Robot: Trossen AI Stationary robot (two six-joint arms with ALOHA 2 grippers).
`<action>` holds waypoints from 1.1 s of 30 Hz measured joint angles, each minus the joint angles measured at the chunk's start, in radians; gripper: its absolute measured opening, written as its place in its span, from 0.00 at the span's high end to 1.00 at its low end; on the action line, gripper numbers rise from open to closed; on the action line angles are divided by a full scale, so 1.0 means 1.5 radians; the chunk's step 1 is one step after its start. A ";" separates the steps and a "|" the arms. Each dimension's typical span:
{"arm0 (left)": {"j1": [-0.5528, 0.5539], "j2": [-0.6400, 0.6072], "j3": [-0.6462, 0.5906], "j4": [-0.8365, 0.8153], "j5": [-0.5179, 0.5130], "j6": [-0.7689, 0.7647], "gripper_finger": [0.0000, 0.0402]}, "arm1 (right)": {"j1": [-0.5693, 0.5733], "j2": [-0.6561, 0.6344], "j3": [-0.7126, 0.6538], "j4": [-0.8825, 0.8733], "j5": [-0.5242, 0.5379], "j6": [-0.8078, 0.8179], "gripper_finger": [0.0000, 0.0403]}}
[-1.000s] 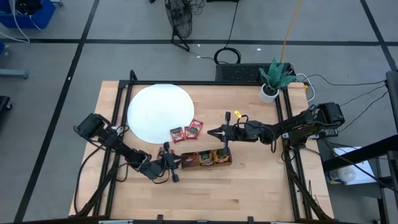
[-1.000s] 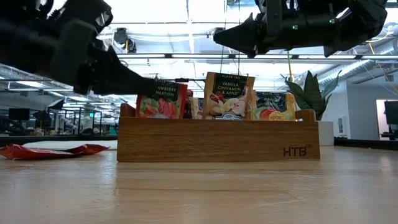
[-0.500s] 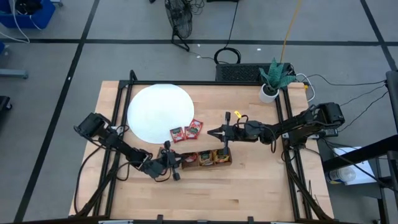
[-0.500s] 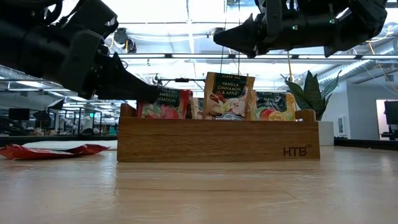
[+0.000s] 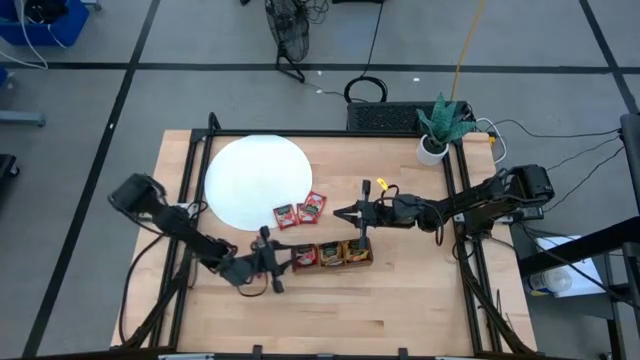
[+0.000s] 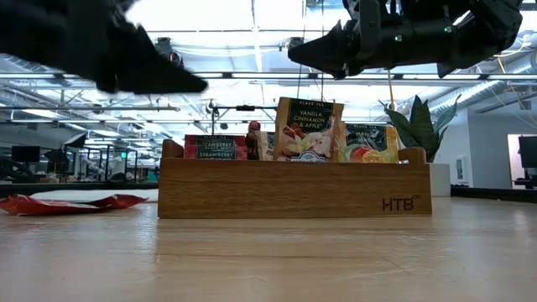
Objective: Pick & Place Tea
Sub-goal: Put the red tea bag into the left section of the wooden organizer
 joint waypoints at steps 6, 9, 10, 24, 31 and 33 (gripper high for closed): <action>-0.039 -0.184 0.018 -0.296 -0.029 -0.108 0.64 | 0.000 0.000 0.000 -0.007 0.000 0.000 1.00; -0.043 -0.243 0.066 -0.590 0.067 -0.338 0.64 | 0.000 0.000 0.000 -0.012 0.000 0.000 1.00; -0.042 -0.249 0.080 -0.672 0.117 -0.416 0.64 | 0.000 0.000 0.000 -0.013 0.000 -0.001 1.00; -0.123 -0.103 0.096 -0.803 0.334 -0.251 0.64 | -0.003 0.000 0.000 -0.017 0.000 -0.016 1.00; -0.122 -0.073 0.096 -0.814 0.333 -0.249 0.64 | -0.003 0.000 0.000 -0.017 0.000 -0.016 1.00; -0.119 -0.064 0.096 -0.814 0.328 -0.248 0.64 | -0.003 0.000 0.000 -0.017 0.000 -0.016 1.00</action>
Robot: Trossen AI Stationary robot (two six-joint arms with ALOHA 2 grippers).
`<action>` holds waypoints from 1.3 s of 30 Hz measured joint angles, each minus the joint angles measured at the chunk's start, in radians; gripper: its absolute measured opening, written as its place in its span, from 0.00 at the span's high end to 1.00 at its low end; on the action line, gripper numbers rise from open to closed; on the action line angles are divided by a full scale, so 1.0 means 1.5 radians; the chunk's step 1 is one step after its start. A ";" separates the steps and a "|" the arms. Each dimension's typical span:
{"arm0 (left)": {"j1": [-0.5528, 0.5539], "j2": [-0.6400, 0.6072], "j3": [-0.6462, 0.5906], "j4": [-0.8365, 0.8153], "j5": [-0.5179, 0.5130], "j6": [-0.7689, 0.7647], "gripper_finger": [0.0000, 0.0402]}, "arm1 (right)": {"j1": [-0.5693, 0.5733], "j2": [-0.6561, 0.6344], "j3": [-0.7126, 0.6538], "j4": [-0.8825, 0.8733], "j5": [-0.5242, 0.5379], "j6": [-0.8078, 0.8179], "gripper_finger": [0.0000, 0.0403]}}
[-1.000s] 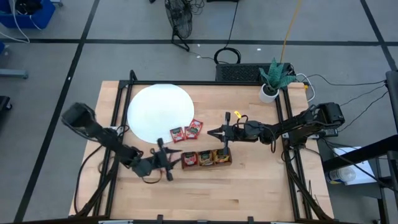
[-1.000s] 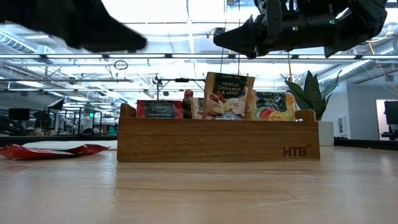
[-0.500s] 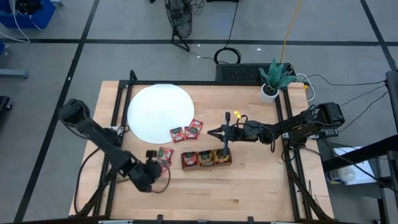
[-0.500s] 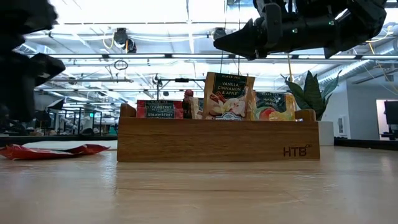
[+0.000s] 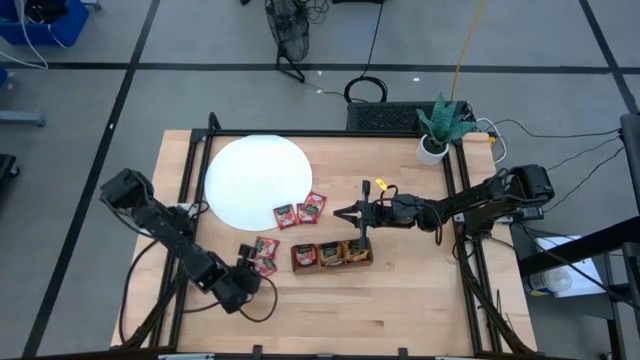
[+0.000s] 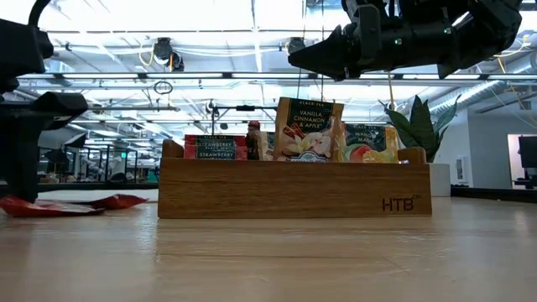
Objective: Pick & Place Tea
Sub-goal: Put the red tea bag into the left section of the wooden organizer
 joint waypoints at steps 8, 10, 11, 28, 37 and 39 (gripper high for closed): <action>0.008 0.011 0.000 -0.001 -0.033 -0.004 0.64 | 0.000 0.000 0.000 0.000 0.000 0.002 1.00; 0.008 0.011 0.000 -0.003 -0.042 -0.028 0.65 | 0.000 0.000 0.000 0.000 0.000 0.002 1.00; 0.009 0.011 0.000 -0.002 -0.041 -0.052 0.67 | 0.000 0.000 0.000 0.000 0.000 0.002 1.00; 0.049 0.011 0.145 -0.105 -0.134 0.144 0.97 | -0.004 0.011 0.001 0.004 -0.003 0.091 1.00; 0.097 0.010 0.237 -0.233 -0.424 0.403 0.96 | -0.068 0.105 0.013 0.148 -0.117 0.260 0.84; 0.119 0.010 0.237 -0.226 -0.434 0.452 0.97 | -0.077 0.140 0.032 0.189 -0.157 0.297 0.78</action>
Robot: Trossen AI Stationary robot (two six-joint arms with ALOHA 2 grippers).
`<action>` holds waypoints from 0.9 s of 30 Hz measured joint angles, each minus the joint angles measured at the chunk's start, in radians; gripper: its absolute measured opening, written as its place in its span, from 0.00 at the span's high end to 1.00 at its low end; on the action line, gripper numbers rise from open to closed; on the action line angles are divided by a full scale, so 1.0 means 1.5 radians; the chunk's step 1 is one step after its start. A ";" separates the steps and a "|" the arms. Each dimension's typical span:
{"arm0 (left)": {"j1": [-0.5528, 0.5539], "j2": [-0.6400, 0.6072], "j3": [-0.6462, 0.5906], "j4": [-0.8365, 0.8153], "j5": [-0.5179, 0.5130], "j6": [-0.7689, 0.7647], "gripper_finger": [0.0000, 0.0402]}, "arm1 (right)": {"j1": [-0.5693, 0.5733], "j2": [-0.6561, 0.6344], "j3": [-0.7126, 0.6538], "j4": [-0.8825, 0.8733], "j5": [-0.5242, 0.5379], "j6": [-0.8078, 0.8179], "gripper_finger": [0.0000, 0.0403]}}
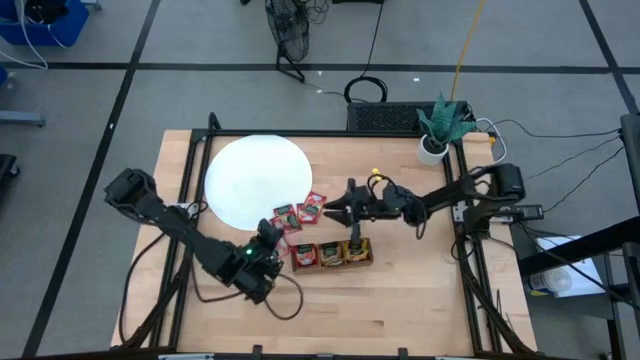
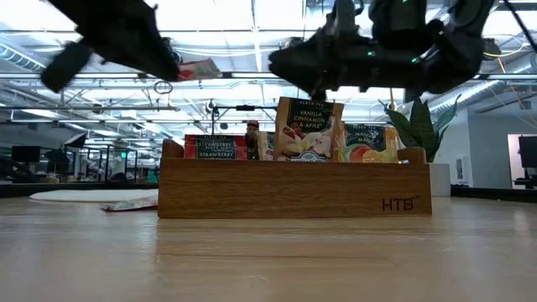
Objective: Pick & Place Tea
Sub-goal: Put the red tea bag into the left section of the wooden organizer
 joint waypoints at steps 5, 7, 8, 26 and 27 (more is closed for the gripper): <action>0.052 0.000 -0.002 0.040 -0.004 0.085 0.97 | -0.009 0.102 0.080 0.027 -0.023 0.057 0.69; 0.063 0.000 -0.002 0.057 -0.005 0.122 0.96 | -0.016 0.130 0.109 0.023 -0.027 0.073 0.67; 0.067 0.000 -0.002 0.062 -0.006 0.138 0.96 | -0.022 0.139 0.119 0.023 -0.039 0.084 0.67; 0.109 0.000 -0.002 0.097 0.032 0.170 0.98 | -0.028 0.162 0.146 0.023 -0.094 0.038 0.96; 0.111 0.000 -0.002 0.098 0.033 0.169 0.97 | -0.027 0.162 0.146 0.021 -0.094 0.024 0.98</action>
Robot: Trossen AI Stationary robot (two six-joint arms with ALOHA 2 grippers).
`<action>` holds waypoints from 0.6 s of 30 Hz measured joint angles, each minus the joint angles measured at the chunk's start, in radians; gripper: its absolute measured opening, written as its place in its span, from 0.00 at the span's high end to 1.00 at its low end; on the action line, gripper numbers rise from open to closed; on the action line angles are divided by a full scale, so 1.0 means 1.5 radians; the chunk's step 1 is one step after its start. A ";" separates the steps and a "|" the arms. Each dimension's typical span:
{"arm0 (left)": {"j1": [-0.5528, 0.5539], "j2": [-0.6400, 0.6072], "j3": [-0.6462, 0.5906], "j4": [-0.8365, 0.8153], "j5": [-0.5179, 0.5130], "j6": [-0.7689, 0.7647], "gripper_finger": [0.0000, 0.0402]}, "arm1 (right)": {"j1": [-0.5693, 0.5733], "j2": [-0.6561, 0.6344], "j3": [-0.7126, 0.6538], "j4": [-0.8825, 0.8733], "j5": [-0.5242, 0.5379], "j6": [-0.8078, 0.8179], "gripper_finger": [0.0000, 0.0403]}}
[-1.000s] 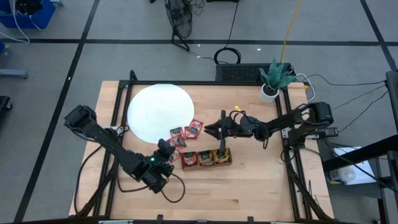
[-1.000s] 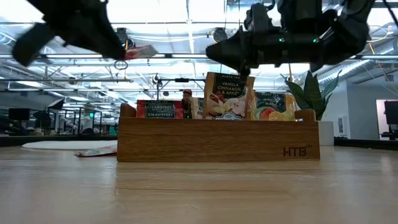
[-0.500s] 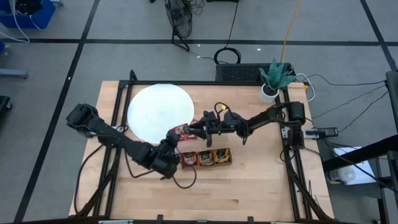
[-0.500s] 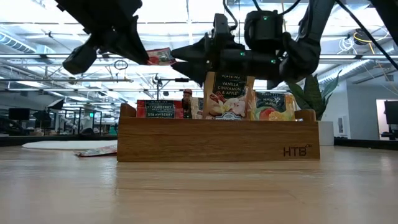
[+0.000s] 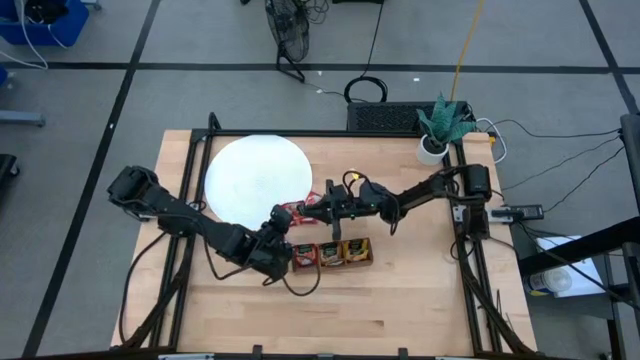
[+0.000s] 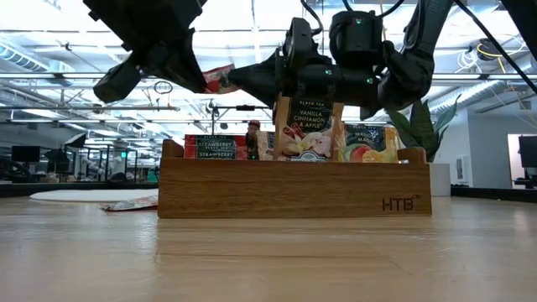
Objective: Pick & Place Tea
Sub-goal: Put the red tea bag into the left section of the wooden organizer
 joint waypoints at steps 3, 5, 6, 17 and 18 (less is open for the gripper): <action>0.004 0.000 0.000 0.004 0.003 -0.010 0.93 | 0.004 0.000 0.000 -0.002 0.001 -0.019 0.99; 0.005 0.000 0.000 0.004 0.003 -0.026 0.90 | 0.004 -0.009 0.000 -0.023 0.003 -0.034 1.00; 0.005 0.000 0.000 0.005 0.003 -0.042 0.89 | 0.004 -0.018 0.000 -0.041 0.004 -0.045 1.00; 0.023 -0.048 -0.001 0.003 0.167 -0.198 0.96 | 0.042 -0.265 0.070 -0.618 0.224 -0.296 1.00; 0.030 -0.060 -0.001 0.014 0.180 -0.204 0.97 | 0.052 -0.277 0.086 -0.663 0.231 -0.305 1.00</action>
